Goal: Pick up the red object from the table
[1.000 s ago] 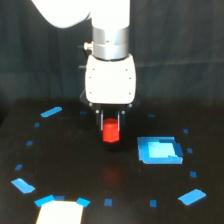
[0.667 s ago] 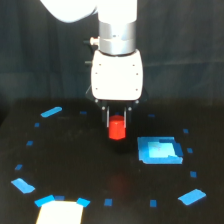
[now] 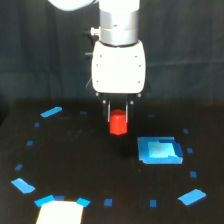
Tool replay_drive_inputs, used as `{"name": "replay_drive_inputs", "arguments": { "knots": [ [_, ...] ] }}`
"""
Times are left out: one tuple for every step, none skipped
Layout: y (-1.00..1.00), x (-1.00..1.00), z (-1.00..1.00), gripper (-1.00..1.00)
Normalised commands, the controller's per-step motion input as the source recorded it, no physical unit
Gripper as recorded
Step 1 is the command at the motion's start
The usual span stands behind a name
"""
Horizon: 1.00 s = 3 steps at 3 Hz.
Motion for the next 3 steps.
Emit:
{"name": "replay_drive_inputs", "arguments": {
  "knots": [
    [-0.11, -0.31, -0.08, -1.00],
    [-0.25, 0.06, -0.29, -1.00],
    [-0.09, 0.01, -0.83, -1.00]
  ]
}}
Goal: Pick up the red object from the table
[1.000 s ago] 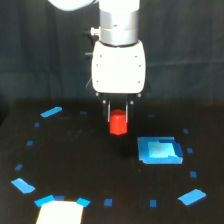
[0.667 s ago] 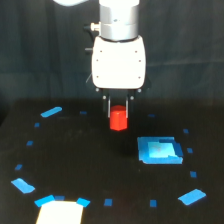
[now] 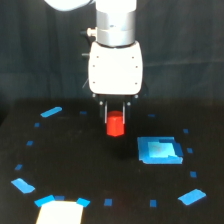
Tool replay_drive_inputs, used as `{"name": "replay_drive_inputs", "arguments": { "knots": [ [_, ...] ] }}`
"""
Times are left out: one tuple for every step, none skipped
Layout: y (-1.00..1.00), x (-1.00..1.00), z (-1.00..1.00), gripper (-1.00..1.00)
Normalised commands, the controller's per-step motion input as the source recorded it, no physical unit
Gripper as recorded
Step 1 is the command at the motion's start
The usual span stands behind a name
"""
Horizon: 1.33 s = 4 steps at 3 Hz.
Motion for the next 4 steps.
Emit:
{"name": "replay_drive_inputs", "arguments": {
  "knots": [
    [0.32, -0.26, -0.33, -0.96],
    [-0.54, -0.13, 0.83, -1.00],
    [-0.32, -0.40, 0.49, -0.73],
    [-0.10, 0.13, 0.14, -1.00]
  ]
}}
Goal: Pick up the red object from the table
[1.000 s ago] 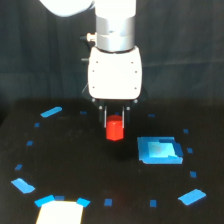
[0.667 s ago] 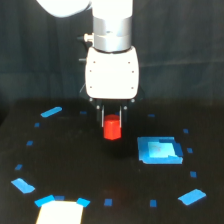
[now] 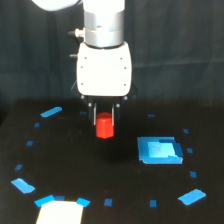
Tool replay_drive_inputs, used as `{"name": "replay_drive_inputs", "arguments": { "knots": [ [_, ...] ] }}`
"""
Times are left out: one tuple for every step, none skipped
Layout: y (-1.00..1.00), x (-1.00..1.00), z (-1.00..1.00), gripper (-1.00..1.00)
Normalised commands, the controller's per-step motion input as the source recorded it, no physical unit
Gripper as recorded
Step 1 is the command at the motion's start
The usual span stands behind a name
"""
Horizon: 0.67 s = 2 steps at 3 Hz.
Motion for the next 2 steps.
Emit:
{"name": "replay_drive_inputs", "arguments": {
  "knots": [
    [0.26, 0.03, 0.29, -1.00],
    [0.22, -0.33, -0.35, -1.00]
  ]
}}
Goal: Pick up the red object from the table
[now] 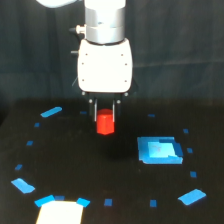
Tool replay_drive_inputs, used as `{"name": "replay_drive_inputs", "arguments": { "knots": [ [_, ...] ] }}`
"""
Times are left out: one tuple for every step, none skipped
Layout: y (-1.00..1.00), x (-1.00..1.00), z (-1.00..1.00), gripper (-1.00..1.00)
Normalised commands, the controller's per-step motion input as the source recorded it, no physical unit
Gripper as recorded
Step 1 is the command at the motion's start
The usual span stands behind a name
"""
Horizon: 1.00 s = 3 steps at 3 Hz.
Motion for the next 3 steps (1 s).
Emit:
{"name": "replay_drive_inputs", "arguments": {
  "knots": [
    [-0.36, 0.07, -0.84, -1.00],
    [0.05, -0.15, 0.91, -1.00],
    [-0.11, -0.29, 0.39, -0.77]
  ]
}}
